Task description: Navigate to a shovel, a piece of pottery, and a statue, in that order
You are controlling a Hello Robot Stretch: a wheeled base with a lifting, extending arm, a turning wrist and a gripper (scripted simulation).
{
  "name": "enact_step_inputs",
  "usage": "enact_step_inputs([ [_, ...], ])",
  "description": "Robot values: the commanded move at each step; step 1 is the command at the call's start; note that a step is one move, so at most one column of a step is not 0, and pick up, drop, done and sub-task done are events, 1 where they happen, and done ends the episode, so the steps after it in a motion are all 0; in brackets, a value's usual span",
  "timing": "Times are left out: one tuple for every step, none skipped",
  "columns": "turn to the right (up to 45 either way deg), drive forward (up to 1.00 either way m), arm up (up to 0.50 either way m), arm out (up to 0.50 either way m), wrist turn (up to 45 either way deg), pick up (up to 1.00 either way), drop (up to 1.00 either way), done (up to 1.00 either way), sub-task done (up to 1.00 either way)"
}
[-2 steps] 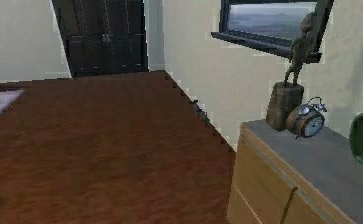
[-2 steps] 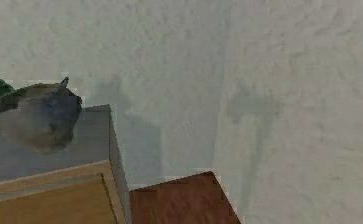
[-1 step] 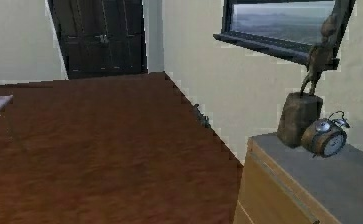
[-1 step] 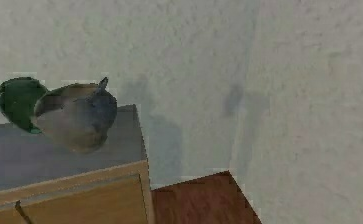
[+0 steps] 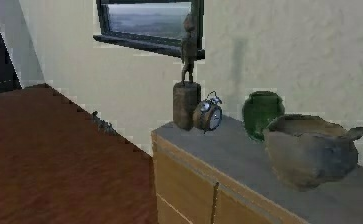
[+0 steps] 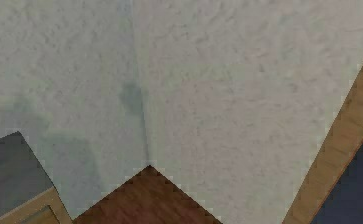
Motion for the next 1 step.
enact_step_inputs([
  [0.0, 0.0, 0.0, 0.0, 0.0, 0.0, 0.0, 1.0, 0.0],
])
